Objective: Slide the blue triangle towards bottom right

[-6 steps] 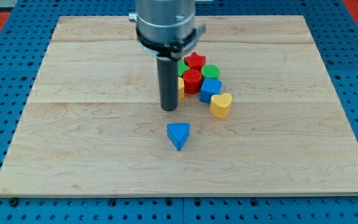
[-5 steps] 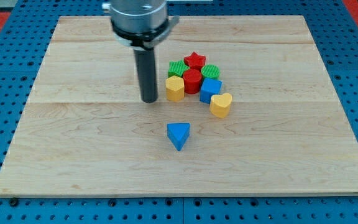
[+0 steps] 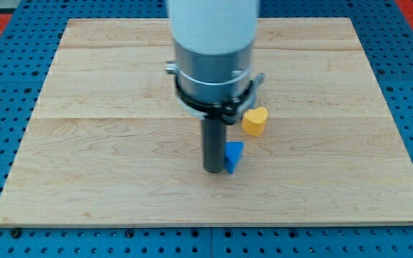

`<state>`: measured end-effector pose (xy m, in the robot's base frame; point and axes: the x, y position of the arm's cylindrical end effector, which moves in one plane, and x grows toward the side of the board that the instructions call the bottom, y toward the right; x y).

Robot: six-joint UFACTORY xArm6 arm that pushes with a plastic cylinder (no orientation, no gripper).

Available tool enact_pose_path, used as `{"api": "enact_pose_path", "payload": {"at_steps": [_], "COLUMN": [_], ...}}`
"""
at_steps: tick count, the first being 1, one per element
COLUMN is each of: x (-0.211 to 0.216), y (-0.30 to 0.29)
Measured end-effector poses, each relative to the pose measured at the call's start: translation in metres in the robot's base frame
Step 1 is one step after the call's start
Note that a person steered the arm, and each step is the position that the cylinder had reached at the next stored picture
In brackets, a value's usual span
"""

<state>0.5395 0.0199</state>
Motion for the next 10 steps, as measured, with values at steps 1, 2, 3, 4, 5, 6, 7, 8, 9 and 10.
{"api": "enact_pose_path", "payload": {"at_steps": [1,2,3,4,5,6,7,8,9,10], "x": [-0.001,-0.001,-0.001,-0.002,-0.035,-0.028,-0.060,-0.057,-0.029,-0.002], "y": [0.010,0.010,0.010,0.006,0.012,0.046,0.046,0.069,0.092,0.104]}}
